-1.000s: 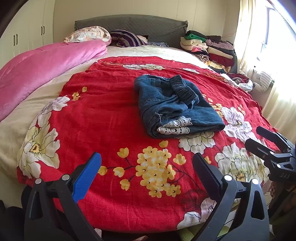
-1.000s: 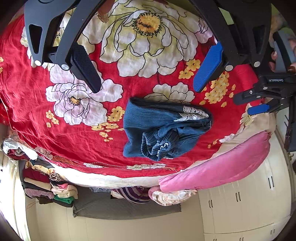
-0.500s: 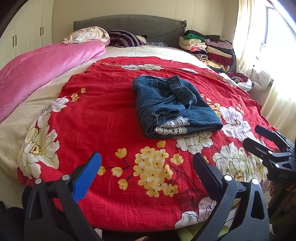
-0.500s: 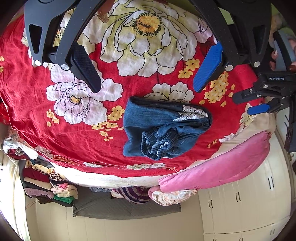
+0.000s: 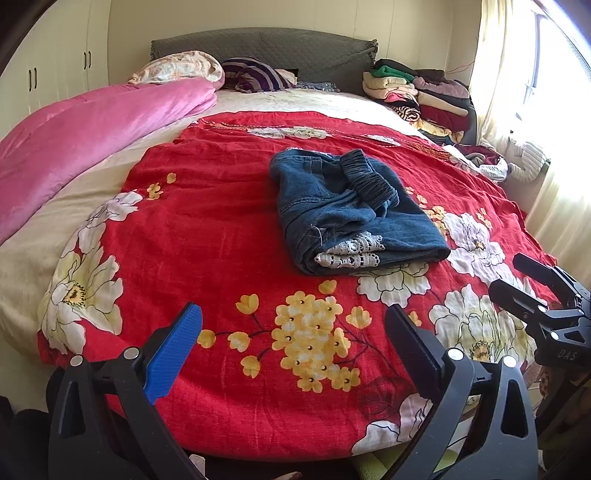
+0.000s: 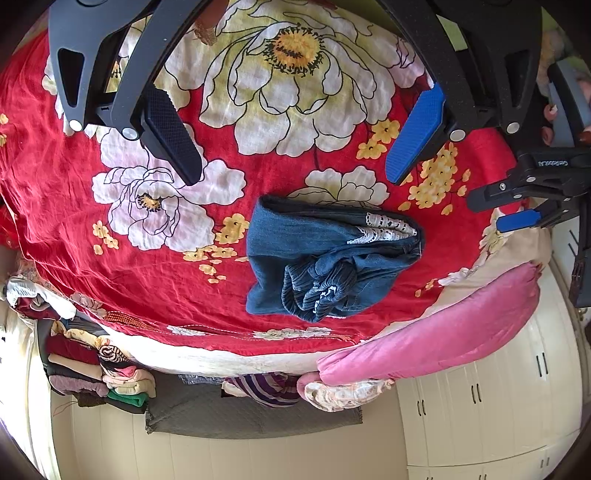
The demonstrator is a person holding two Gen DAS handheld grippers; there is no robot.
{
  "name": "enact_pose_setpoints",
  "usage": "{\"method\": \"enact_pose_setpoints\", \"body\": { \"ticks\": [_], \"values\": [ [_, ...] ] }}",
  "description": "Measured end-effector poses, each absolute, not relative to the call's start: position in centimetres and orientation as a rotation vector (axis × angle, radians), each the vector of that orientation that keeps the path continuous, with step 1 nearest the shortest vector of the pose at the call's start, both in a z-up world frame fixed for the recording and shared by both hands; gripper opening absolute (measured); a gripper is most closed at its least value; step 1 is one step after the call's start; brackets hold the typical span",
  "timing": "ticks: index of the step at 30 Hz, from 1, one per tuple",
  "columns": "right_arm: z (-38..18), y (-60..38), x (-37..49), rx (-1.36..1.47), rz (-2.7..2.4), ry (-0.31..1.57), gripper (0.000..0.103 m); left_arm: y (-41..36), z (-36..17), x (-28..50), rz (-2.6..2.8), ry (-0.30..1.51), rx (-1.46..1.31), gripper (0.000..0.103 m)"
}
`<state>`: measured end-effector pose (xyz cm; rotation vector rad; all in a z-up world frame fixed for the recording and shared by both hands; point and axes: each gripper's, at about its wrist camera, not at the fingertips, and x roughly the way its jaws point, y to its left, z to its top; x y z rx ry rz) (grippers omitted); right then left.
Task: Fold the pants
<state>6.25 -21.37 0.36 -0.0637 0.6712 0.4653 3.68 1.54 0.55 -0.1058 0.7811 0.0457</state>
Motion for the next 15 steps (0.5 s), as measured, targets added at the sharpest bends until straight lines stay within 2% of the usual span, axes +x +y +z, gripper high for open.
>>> {"method": "enact_pose_setpoints", "body": {
  "ticks": [15],
  "values": [
    [0.39,-21.43,6.22,-0.065,0.466,0.668,0.094,1.53,0.69,3.63,0.051,0.78,-0.104,0.099]
  ]
}}
